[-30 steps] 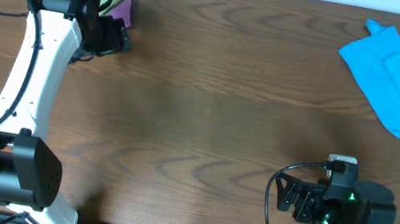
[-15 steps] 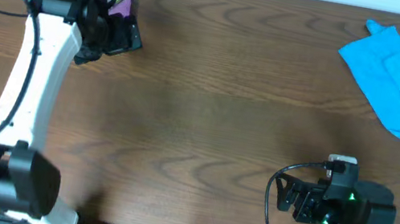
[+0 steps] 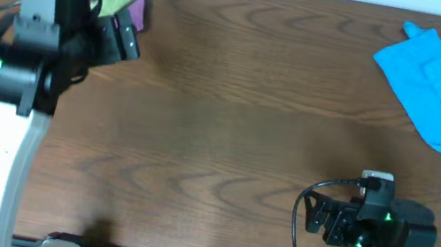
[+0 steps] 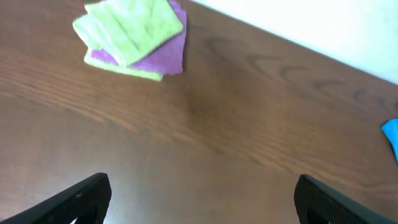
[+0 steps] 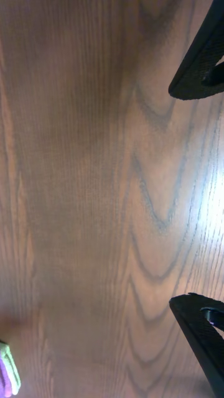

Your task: Fold the cloth

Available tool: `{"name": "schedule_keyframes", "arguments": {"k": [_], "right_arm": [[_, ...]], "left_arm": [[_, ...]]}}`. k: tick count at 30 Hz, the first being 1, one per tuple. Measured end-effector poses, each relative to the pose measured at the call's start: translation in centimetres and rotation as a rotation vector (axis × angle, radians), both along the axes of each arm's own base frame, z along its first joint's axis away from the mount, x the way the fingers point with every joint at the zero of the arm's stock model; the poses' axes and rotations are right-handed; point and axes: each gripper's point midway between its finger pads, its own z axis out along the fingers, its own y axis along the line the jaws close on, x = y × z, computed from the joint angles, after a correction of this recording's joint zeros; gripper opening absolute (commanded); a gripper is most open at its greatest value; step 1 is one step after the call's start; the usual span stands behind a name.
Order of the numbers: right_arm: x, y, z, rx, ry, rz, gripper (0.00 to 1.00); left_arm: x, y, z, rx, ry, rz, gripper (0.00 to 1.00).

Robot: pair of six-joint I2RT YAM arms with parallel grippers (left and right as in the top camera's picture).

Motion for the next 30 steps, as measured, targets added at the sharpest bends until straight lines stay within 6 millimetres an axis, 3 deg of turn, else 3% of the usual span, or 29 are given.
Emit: {"name": "schedule_keyframes", "arguments": {"k": [7,20,30], "right_arm": [[0.0,0.0,0.0,0.000,0.000,0.000,0.99],[0.0,0.0,0.0,0.000,0.001,0.000,0.99],[0.0,0.0,0.0,0.000,0.001,0.000,0.99]], "left_arm": [[-3.4,0.5,-3.4,0.011,-0.045,0.010,0.95],[-12.0,1.8,-9.1,0.036,-0.137,0.038,0.95],[-13.7,2.3,-13.1,0.053,-0.222,0.052,0.95]]}}
